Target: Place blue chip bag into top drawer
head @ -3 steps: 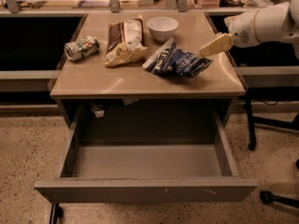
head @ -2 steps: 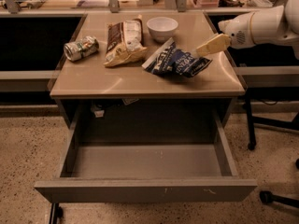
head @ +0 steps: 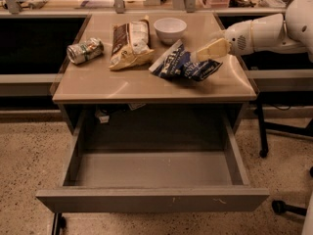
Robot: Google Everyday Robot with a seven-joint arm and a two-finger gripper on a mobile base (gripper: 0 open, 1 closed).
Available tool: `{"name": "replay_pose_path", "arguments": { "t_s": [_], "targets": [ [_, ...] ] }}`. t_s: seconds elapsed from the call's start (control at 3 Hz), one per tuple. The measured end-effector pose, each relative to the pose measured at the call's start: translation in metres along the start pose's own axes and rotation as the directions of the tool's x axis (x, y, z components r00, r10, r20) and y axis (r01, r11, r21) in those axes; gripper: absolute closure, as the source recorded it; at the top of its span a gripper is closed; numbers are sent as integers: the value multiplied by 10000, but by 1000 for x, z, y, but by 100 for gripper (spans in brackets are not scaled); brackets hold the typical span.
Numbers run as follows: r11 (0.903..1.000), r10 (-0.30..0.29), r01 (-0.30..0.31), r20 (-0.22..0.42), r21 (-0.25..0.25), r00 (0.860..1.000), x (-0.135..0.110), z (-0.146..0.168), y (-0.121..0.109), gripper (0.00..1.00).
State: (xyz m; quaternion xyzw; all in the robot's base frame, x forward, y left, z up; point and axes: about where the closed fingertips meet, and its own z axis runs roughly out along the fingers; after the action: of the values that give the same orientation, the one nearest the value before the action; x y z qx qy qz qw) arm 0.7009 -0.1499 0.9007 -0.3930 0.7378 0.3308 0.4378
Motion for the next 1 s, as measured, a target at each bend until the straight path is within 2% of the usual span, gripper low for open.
{"name": "replay_pose_path", "arguments": {
  "t_s": [0.33, 0.67, 1.0],
  "targets": [
    [9967, 358, -364, -103, -728, 9993, 5, 13, 10, 0],
    [9992, -77, 36, -1014, -400, 9948, 9, 26, 16, 0],
    [9919, -935, 1147, -2994, 540, 9495, 27, 41, 23, 0]
  ]
}}
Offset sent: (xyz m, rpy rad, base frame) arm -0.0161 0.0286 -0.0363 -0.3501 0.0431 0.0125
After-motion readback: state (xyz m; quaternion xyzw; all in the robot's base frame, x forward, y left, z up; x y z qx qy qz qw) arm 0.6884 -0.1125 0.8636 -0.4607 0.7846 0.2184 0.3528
